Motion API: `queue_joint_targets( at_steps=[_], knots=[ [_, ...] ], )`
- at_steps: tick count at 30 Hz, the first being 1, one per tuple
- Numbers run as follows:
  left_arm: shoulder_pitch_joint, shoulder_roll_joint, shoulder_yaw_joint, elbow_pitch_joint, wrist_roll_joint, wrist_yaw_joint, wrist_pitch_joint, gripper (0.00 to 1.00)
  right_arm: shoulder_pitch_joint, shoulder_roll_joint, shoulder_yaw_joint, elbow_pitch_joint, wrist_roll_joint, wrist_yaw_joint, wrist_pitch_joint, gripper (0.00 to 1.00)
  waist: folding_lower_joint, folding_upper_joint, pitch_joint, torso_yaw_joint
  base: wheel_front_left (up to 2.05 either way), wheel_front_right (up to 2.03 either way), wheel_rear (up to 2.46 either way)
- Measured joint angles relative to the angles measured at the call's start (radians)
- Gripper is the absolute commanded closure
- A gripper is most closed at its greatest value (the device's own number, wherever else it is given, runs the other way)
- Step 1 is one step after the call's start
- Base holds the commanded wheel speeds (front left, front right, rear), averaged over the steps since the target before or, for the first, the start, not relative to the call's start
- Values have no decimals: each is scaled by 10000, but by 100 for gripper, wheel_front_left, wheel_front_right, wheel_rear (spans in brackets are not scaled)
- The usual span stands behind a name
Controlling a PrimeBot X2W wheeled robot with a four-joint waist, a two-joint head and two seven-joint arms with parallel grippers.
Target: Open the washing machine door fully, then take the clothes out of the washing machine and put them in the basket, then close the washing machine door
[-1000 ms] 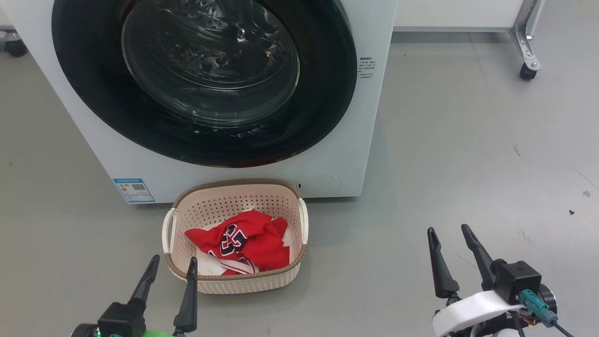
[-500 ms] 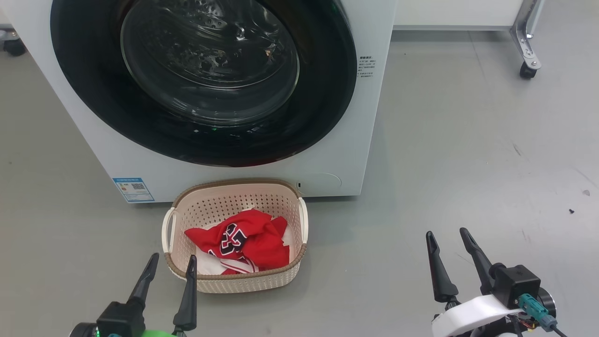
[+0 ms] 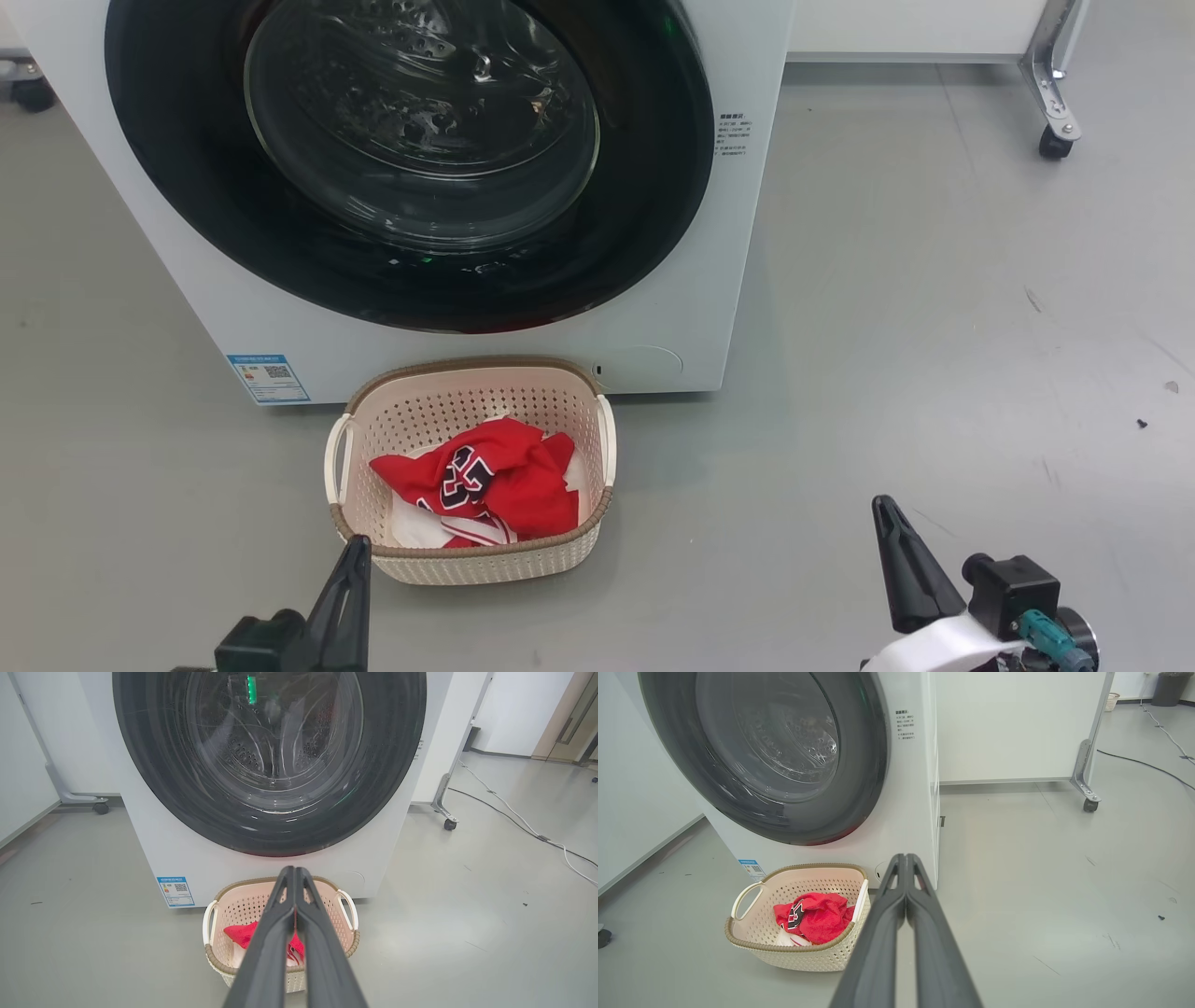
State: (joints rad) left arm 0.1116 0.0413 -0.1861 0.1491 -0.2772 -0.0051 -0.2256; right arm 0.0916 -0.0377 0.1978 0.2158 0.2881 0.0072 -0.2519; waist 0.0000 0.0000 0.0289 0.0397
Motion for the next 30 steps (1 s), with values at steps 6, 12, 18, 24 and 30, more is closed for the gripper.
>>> queue_joint_targets(
  at_steps=[6, 12, 18, 24, 30],
  knots=[
    [153, -40, -90, 399, -115, 0, 0, 100, 277, 61, 33, 389, 130, 4, 0, 100, 1, 0, 0, -4, 0, 0, 0],
    [154, -40, -84, 349, -832, -13, 59, 100, 310, 61, 31, 251, 828, 35, 4, 100, 0, 0, -16, -33, 0, 0, 0],
    [153, -40, 25, 324, -1833, -67, 224, 100, 309, 61, -117, 163, 1778, 94, 192, 100, 1, 0, -27, -56, 0, 0, 0],
    [139, -40, 199, 322, -2615, -104, 403, 100, 301, 56, -303, 105, 2608, 119, 370, 100, 0, 0, -39, -79, 0, 0, 0],
    [117, -38, 282, 322, -3285, -142, 535, 100, 279, 21, -426, 75, 3306, 123, 533, 100, 0, 0, -50, -98, 0, 0, 0]
  ],
)
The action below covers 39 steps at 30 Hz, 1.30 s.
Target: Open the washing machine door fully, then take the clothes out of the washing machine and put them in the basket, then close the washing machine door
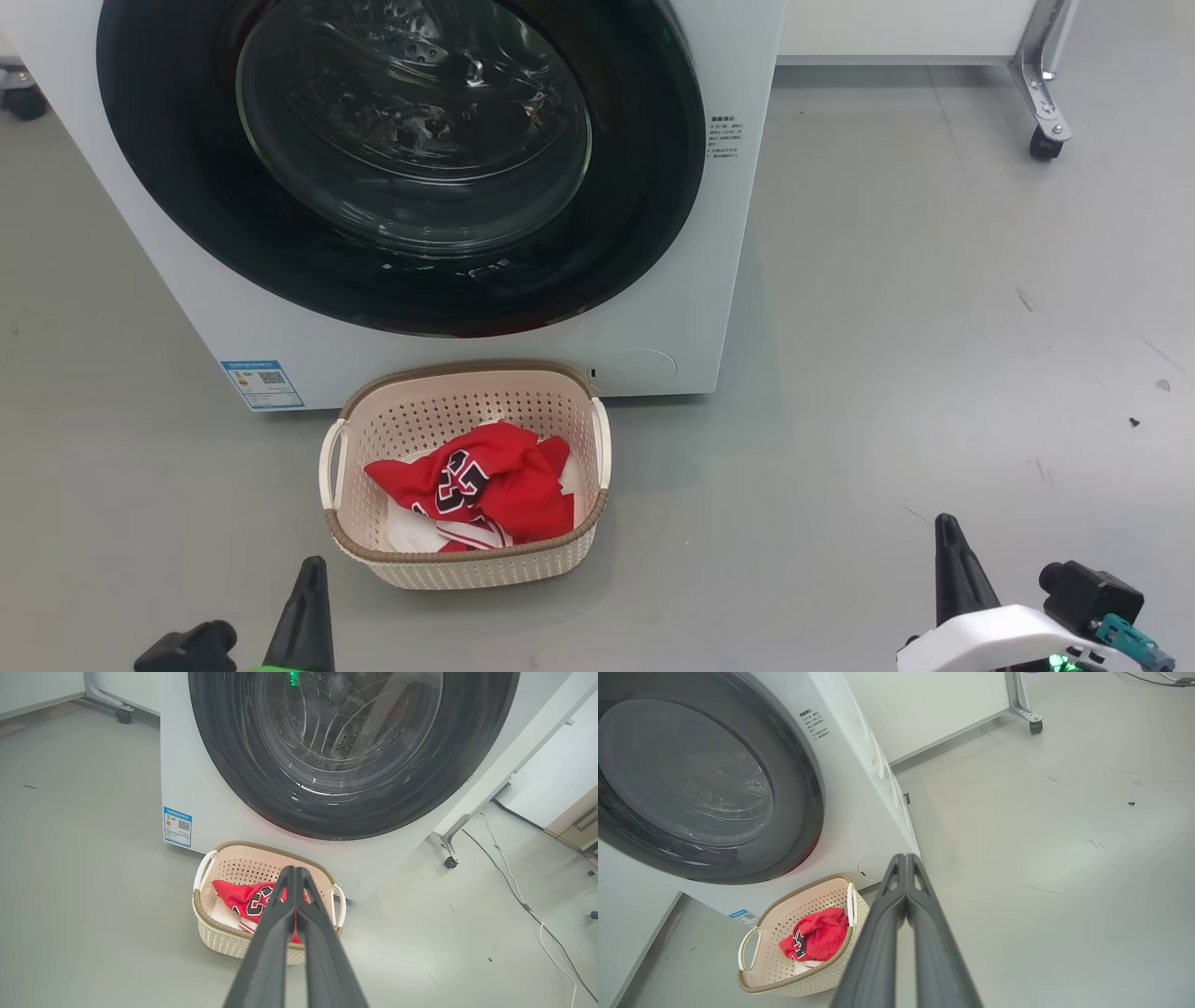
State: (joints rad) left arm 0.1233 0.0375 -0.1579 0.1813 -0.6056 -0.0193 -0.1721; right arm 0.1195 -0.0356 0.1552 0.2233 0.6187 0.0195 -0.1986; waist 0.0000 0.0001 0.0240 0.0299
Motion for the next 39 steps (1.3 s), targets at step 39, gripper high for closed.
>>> queue_joint_targets(
  at_steps=[39],
  knots=[
    [-802, 222, 838, 349, -5461, -481, 1175, 100, -779, -370, -953, 71, 5507, 410, 1170, 100, 0, 0, -102, -154, 0, 0, 0]
  ],
)
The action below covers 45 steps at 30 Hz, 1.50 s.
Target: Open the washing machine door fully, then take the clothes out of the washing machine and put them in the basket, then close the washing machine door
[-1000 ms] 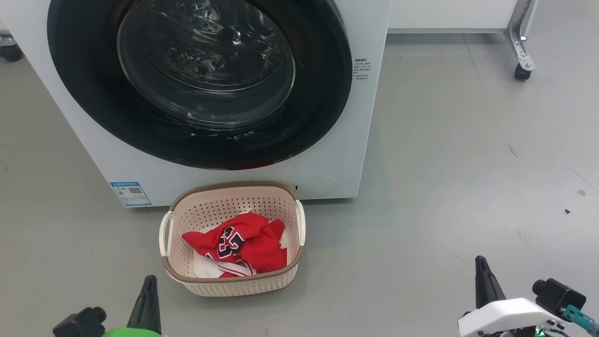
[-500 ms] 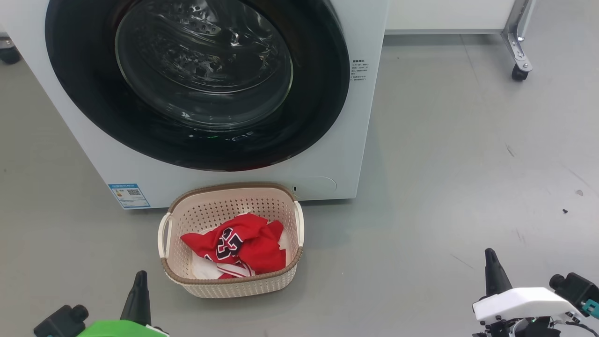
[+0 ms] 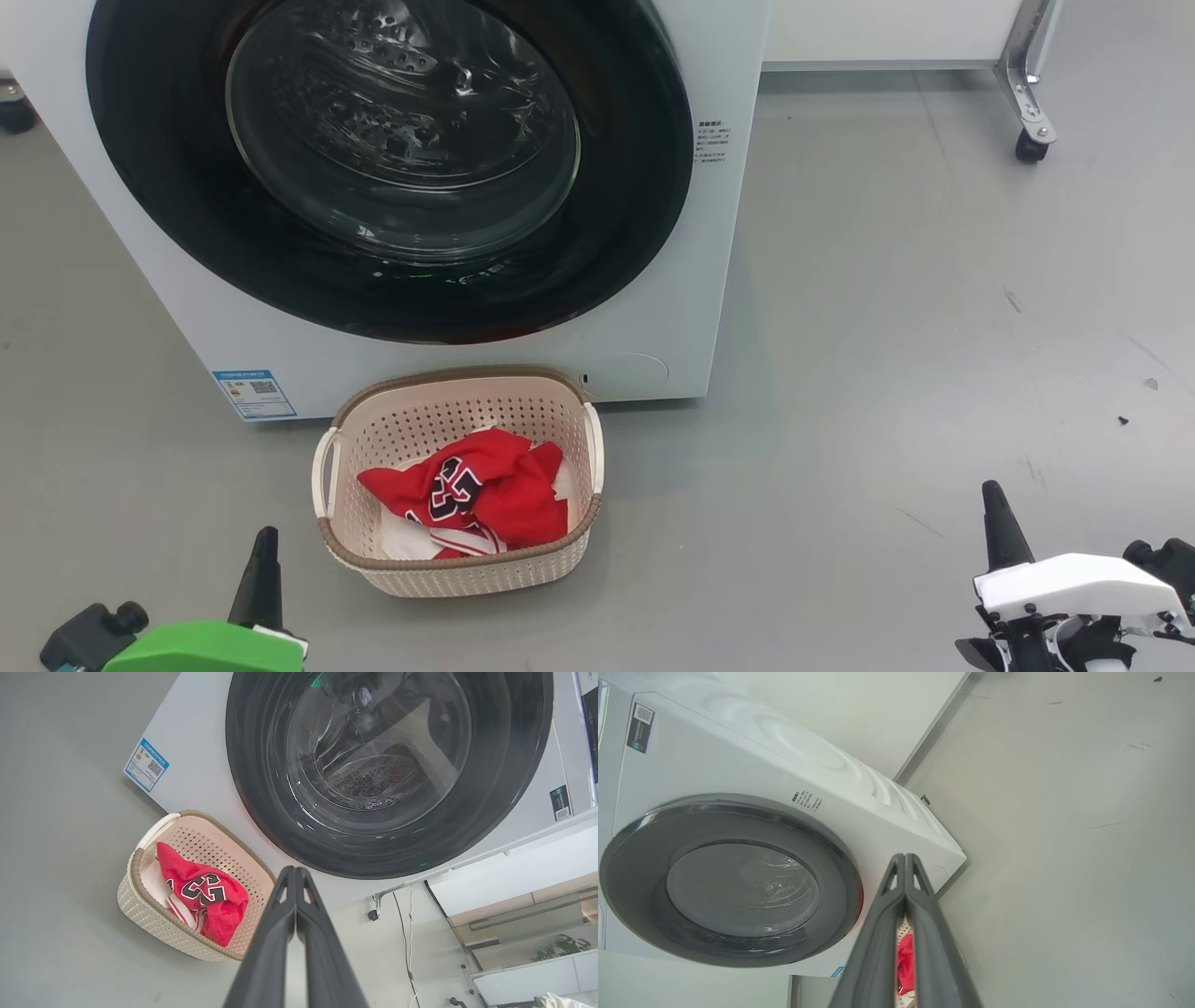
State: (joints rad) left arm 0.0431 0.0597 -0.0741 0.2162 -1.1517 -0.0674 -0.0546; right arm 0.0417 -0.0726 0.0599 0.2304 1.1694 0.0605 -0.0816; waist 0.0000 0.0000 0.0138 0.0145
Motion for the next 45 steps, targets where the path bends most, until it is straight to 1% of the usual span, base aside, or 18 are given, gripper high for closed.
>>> queue_joint_targets(
  at_steps=[32, 38, 45],
  knots=[
    [-702, 165, 644, 359, -4263, -431, 872, 100, -674, -244, -754, 201, 4337, 439, 911, 100, 0, 0, -88, -124, 0, 0, 0],
    [-832, 182, 744, 430, -5072, -453, 1034, 100, -843, -288, -890, 242, 5108, 518, 1064, 100, 0, 0, -103, -144, 0, 0, 0],
    [-891, 184, 755, 456, -5089, -523, 1037, 100, -852, -299, -907, 276, 5125, 520, 1074, 100, 0, 0, -104, -145, 0, 0, 0]
  ],
)
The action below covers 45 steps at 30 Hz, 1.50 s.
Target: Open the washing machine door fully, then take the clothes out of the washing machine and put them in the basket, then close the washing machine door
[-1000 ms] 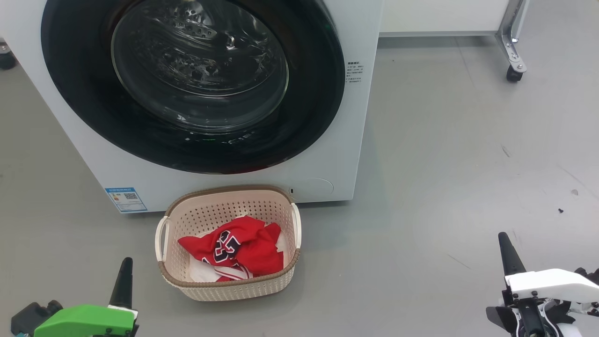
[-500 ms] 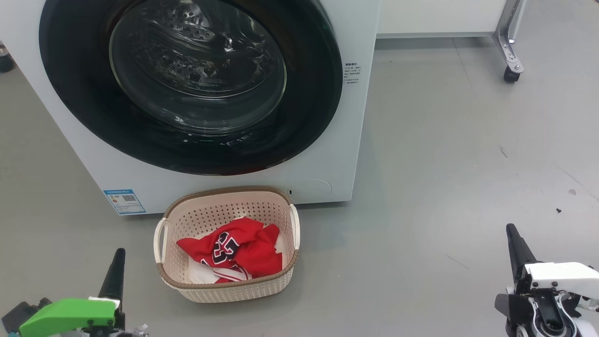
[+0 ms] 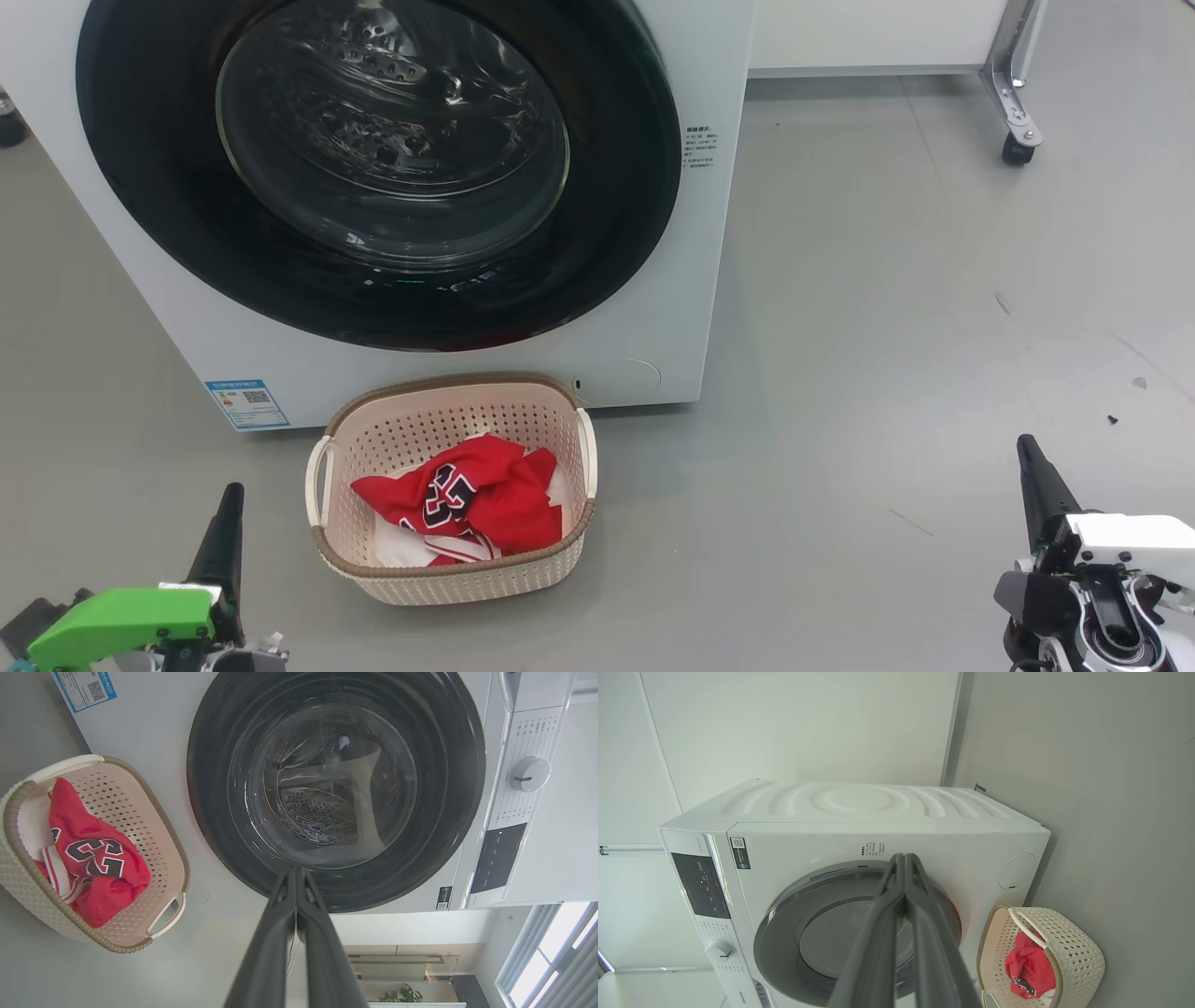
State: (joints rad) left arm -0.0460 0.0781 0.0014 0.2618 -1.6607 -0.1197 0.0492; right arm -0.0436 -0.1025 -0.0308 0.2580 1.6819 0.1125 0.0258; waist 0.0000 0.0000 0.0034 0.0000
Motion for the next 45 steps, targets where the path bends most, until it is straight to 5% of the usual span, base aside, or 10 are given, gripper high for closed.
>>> queue_joint_targets(
  at_steps=[45],
  knots=[
    [-18, 0, 42, 148, 0, -2, 27, 100, -102, 4, -48, 138, 0, 38, 54, 100, 0, 0, -7, 0, 0, 0, 0]
  ],
)
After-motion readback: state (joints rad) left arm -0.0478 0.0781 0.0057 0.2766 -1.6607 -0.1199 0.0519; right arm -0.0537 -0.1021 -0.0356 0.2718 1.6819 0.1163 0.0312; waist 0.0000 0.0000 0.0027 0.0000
